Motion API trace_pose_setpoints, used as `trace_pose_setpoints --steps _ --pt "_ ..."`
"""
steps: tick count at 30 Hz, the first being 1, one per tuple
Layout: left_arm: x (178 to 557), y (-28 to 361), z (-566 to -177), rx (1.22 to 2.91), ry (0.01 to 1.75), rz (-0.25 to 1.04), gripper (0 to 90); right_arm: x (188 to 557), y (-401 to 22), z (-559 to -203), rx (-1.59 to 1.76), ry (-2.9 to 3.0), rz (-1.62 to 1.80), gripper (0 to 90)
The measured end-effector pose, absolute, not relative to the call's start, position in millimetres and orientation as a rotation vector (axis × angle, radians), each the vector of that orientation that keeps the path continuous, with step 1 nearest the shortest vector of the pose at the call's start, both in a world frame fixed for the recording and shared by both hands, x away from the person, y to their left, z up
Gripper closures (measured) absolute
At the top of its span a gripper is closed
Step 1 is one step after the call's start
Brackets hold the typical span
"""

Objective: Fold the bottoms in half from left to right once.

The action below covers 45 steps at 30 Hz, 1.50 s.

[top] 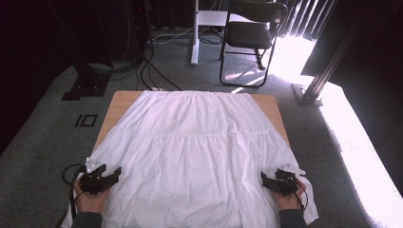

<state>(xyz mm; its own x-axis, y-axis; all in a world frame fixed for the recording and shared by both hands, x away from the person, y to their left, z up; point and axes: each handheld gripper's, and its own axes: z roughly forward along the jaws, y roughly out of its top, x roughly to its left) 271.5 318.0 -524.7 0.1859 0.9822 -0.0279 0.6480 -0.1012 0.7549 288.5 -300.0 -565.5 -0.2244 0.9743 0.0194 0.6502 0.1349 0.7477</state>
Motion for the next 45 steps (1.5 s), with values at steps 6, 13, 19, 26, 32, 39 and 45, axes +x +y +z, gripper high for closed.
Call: trace_pose_setpoints --steps 6,13,19,26,32,39,45 --pt "271 329 -523 1.819 1.545 0.653 43.9 288 -300 -566 1.557 1.937 0.889 23.7" --pt "268 346 -519 1.793 1.600 0.709 47.1 288 -300 -566 1.556 1.937 0.889 23.7" --pt "268 366 -516 1.737 1.662 0.729 50.2 288 -300 -566 1.557 1.938 0.890 23.8" --pt "269 378 -516 1.745 1.690 0.745 54.8 288 -300 -566 1.556 1.938 0.889 23.8" --pt "272 387 -518 1.741 1.710 0.696 58.4 288 -300 -566 1.556 1.938 0.889 23.8" --pt "277 393 -523 1.736 1.753 0.731 55.7 288 -300 -566 1.556 1.938 0.890 23.9" --pt "282 397 -531 1.726 1.770 0.688 47.9 288 -300 -566 1.557 1.938 0.890 23.9"
